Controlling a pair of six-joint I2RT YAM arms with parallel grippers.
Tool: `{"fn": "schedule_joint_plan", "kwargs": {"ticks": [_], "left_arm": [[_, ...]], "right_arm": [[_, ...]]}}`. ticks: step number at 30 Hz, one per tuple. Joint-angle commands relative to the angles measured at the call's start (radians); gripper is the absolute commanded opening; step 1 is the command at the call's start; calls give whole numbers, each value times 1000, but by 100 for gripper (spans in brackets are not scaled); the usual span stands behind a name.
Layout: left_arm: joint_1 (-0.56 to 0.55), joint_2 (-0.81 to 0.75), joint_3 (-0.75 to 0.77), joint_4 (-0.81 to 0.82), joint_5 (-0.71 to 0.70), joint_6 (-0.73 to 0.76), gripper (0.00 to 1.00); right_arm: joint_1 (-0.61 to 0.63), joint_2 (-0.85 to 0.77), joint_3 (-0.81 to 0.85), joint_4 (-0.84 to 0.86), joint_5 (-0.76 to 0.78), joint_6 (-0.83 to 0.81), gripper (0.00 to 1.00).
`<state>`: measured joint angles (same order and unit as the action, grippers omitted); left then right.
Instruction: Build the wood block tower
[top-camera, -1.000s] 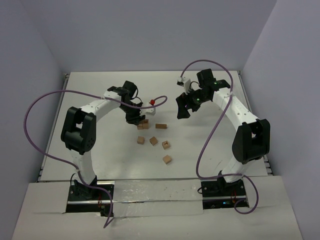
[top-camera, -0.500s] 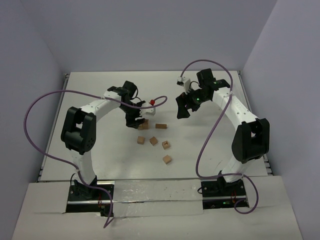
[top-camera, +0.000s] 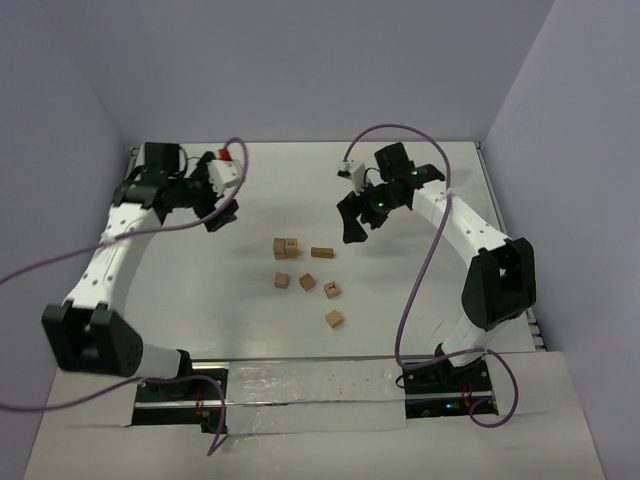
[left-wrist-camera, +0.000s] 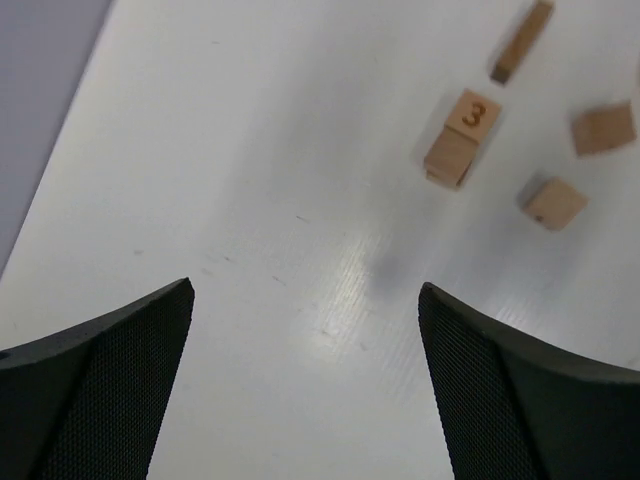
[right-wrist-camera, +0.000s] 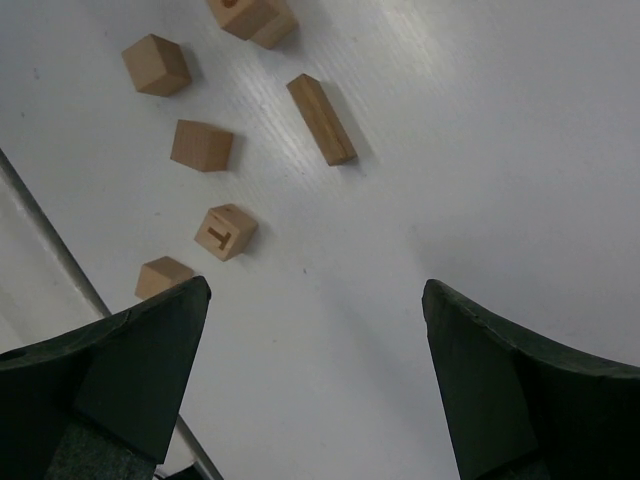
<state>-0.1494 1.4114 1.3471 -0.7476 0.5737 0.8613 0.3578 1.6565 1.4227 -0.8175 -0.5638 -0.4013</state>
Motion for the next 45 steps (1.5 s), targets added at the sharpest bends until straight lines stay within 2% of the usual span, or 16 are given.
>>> {"fn": "schedule_joint_plan", "kwargs": {"ticks": [1,3,4,7,10,13,15,23,33,36,40,45], "left_arm": [[110,-161,-153,242,99,-364,99],[145,-214,-203,318,24,-552,99],[163,-216,-226,339,17,-584,99],[272,-340,-362,454,2,-780,99],[289,-371,-387,475,-186,-924,99],[309,-382,-395,440,-229,-941,99],[333,-404,-419,430,-137,-906,99],[335,-389,-416,422,-43,-872,99],[335,-367,-413,425,-35,-821,98],[335,-364,-414,431,-32,-820,98],[335,-361,-412,432,-33,-814,97],[335,-351,-404,442,-25,-811,97]], "right_arm": [[163,-80,-124,162,162,151,93],[232,-78,-151,206,203,202,92],[234,-74,-152,216,220,206,92],[344,-41,-165,281,340,305,92],[410,-2,-154,316,411,385,91],[436,43,-129,322,439,441,88],[460,72,-123,331,452,454,84],[509,165,-99,334,487,475,71],[513,236,-74,334,492,476,65],[513,250,-67,336,492,474,58],[515,260,-63,325,473,461,43],[517,271,-60,314,475,458,36]]}}
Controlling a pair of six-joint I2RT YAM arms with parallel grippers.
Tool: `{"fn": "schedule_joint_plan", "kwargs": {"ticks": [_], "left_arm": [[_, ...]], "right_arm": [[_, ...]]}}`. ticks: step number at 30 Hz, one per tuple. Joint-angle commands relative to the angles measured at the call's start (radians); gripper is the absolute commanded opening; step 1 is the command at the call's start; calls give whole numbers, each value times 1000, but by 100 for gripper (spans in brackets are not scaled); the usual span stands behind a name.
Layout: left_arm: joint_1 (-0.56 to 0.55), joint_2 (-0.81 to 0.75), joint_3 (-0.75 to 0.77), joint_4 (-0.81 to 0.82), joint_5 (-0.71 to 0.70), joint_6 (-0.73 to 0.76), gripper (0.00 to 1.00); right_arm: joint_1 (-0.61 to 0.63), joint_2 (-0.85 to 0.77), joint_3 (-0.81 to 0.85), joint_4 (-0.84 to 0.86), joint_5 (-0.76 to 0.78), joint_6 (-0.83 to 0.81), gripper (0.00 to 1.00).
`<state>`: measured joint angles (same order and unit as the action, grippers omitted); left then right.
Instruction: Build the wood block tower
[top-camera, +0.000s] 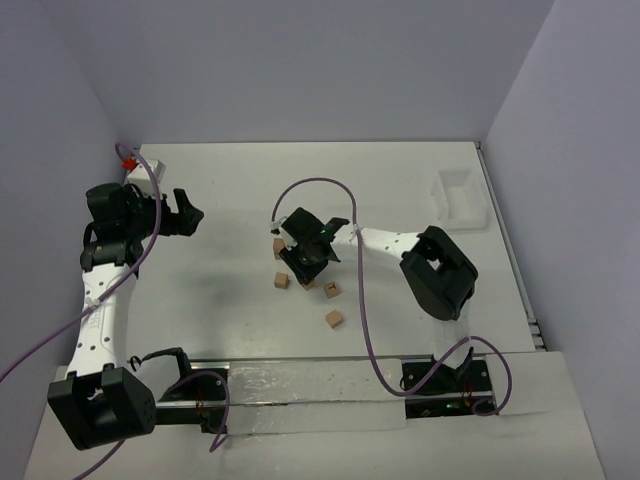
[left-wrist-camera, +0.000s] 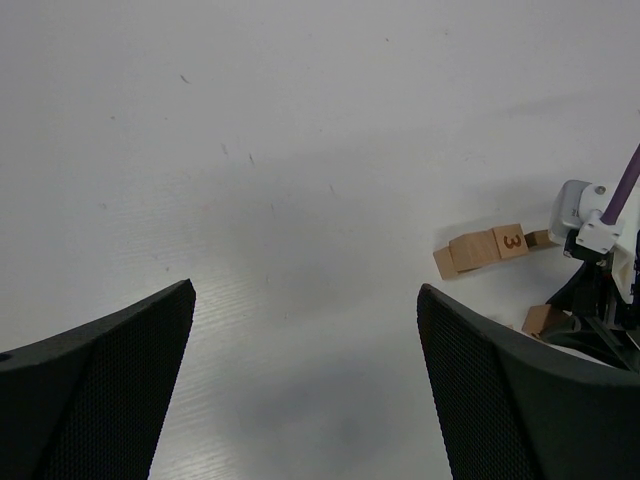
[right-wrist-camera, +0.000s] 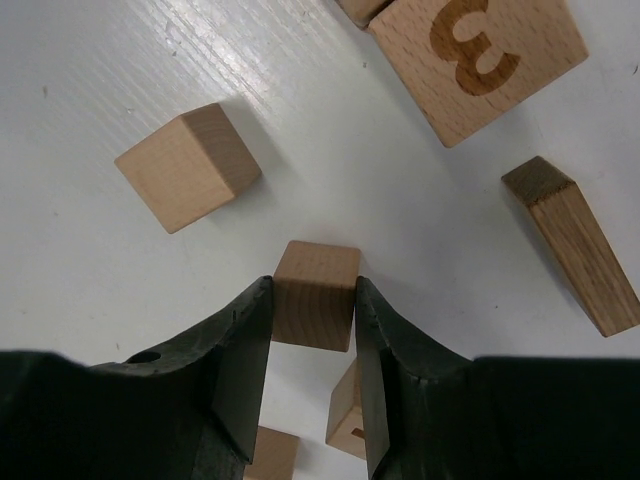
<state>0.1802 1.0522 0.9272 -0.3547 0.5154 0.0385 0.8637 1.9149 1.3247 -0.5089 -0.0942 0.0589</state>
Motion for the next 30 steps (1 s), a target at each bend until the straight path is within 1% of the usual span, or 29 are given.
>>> {"fn": "schedule_joint_plan", "kwargs": {"ticks": [1,4,7,11,12,13,16,20,21,27,30], "left_arm": [[5,10,16,51,35,12,97],[5,17,18,52,39,14,97],[5,20,16,50,55,29,97],[5,37,15,28,117,61,94],[5,43,15,25,129,67,94],[5,43,15,25,144,69,93],[5,52,4,31,184,71,92],[7,68,9,33,215,73,91],[7,71,11,37,222,71,91],[5,89,16,65,258,43,91],[7,104,27,71,276,29,91]], "right_arm": [[12,13,39,3,8,-3,34],[12,1,43,-9,-1,-21,24],[11,-49,39,-27,-30,-65,10],[8,-154,47,-72,-83,-183,0],[6,-171,54,-106,-97,-245,0],[4,-188,64,-107,-98,-247,0],[-17,-232,147,-226,-178,-419,0],[-47,-219,237,-353,-222,-576,0],[-55,-191,301,-393,-238,-616,0],[-109,-82,538,-524,-305,-786,0],[-117,28,673,-600,-332,-827,0]]}}
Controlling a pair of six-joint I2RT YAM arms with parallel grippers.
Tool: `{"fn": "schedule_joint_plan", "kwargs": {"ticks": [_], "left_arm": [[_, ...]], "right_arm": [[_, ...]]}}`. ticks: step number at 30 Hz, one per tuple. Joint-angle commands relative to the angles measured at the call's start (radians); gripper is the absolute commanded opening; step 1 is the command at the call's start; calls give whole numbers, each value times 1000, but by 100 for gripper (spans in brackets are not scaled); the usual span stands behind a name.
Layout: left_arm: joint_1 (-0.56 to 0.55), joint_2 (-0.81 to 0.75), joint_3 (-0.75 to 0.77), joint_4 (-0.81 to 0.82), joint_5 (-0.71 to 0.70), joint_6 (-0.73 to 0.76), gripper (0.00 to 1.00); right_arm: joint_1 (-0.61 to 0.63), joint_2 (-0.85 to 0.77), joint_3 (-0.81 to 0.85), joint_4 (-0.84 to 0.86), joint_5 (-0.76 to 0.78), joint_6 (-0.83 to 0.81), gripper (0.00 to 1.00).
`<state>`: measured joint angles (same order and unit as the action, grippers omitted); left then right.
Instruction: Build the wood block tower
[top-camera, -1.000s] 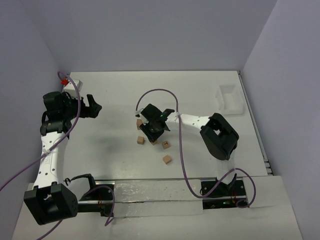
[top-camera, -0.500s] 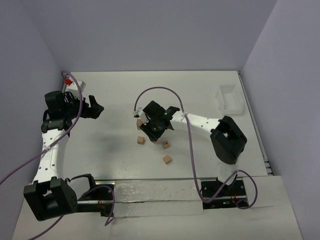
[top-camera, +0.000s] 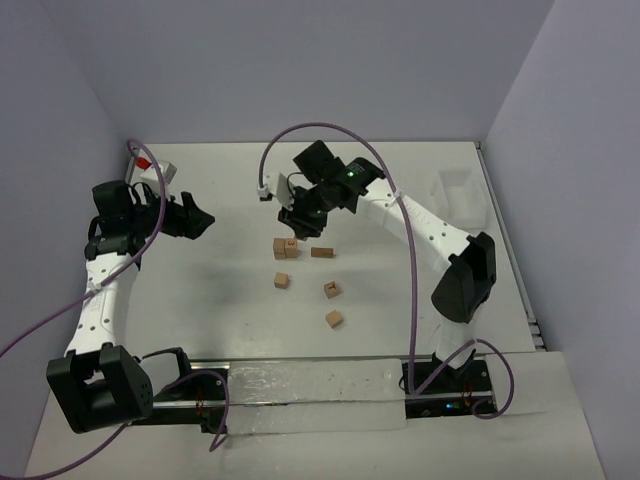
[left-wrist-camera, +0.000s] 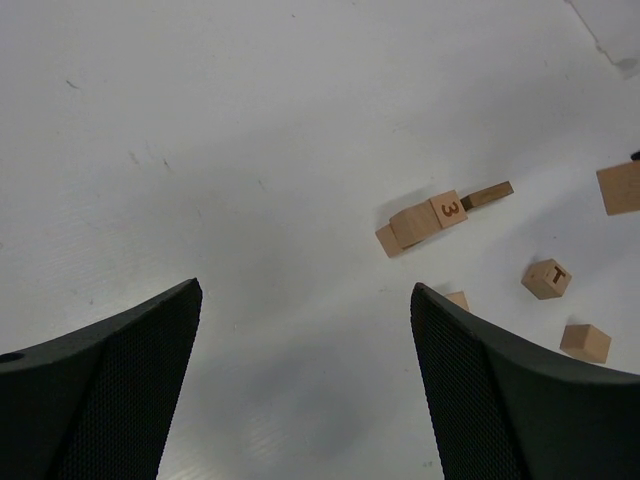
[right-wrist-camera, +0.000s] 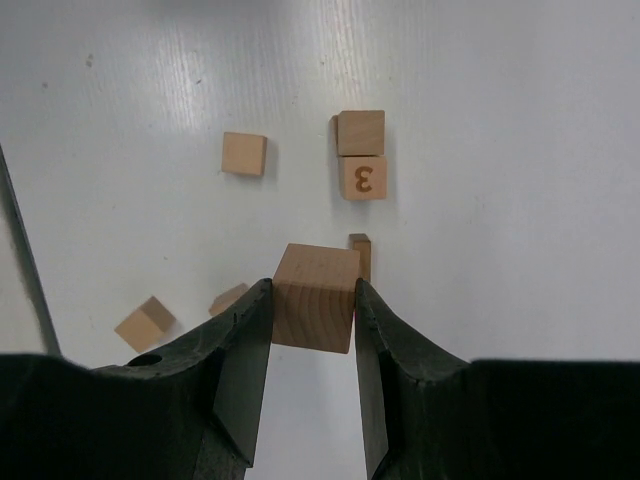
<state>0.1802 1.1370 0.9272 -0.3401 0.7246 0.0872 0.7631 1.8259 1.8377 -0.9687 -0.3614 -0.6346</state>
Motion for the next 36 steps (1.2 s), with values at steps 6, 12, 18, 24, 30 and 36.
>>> {"fn": "schedule_joint_plan", "kwargs": {"ticks": [6,12,18,24,30,36], "left_arm": [[9,43,43,57,84,-32,91],[12,46,36,68,87,-36,91],[18,49,22,90,96,-55,91],[28,50,24,102,87,-75,95],[31,50,23,102,88,-76,99],[33,50,18,105,94,-76,99]], "right_arm": [[-19,256,337,-220,-76,-158,0],[-19,327,371,-230,-44,-150,0],[-23,357,384,-226,-28,-135,0],[-22,388,408,-226,-24,-146,0],[-22,442,456,-243,-14,-154,0],[-22,464,467,-232,-2,-154,0]]}}
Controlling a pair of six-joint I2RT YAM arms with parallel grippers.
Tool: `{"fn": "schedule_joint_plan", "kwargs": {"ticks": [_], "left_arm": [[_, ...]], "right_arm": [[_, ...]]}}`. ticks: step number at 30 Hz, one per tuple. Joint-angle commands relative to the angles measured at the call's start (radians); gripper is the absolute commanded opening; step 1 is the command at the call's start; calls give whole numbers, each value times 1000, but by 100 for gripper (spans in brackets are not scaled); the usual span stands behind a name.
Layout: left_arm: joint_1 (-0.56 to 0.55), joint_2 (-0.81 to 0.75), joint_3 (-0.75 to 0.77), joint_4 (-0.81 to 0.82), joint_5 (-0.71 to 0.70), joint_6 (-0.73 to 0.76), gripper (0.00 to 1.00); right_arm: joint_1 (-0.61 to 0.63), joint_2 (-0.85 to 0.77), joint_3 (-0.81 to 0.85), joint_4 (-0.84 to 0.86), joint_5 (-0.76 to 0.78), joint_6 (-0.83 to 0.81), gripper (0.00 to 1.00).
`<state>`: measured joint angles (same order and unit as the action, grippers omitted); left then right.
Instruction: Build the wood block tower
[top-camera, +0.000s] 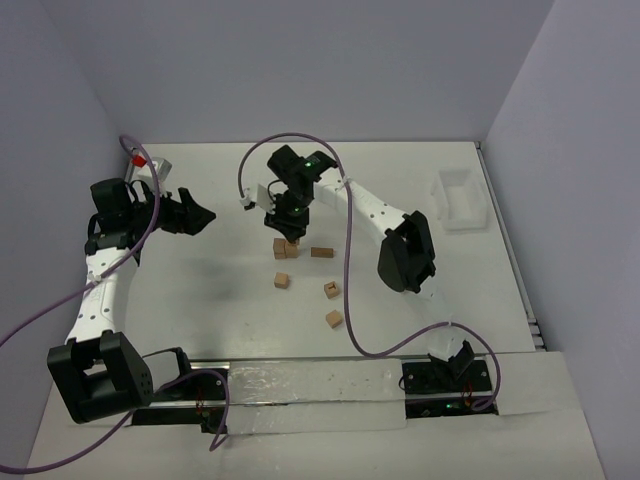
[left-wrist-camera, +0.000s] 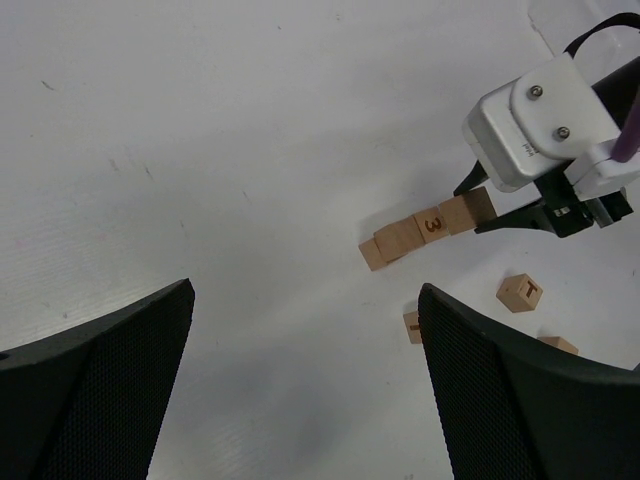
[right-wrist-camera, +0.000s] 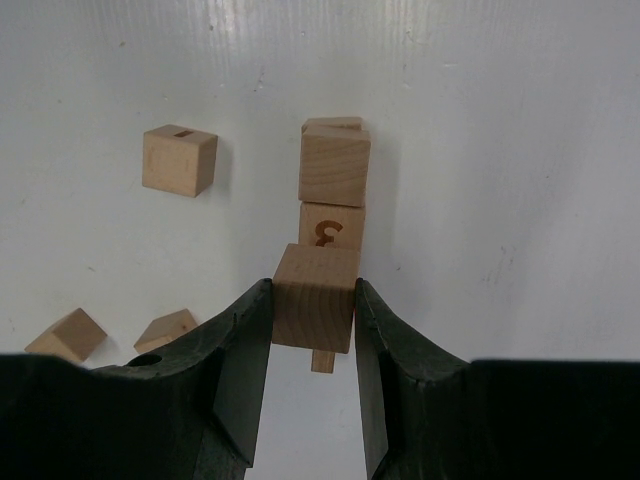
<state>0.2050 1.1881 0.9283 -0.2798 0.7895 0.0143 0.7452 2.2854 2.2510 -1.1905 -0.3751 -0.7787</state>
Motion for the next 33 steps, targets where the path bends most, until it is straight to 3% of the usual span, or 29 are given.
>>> {"fn": "schedule_joint_plan", "kwargs": {"ticks": [1,33], "left_arm": [[8,-1,17,45,30,-2,99],[10,1,14,49,43,-2,99]], "right_arm": [[-4,5,55,-11,12,-10,0],[-1,57,88,-14,38,-25,1]]}}
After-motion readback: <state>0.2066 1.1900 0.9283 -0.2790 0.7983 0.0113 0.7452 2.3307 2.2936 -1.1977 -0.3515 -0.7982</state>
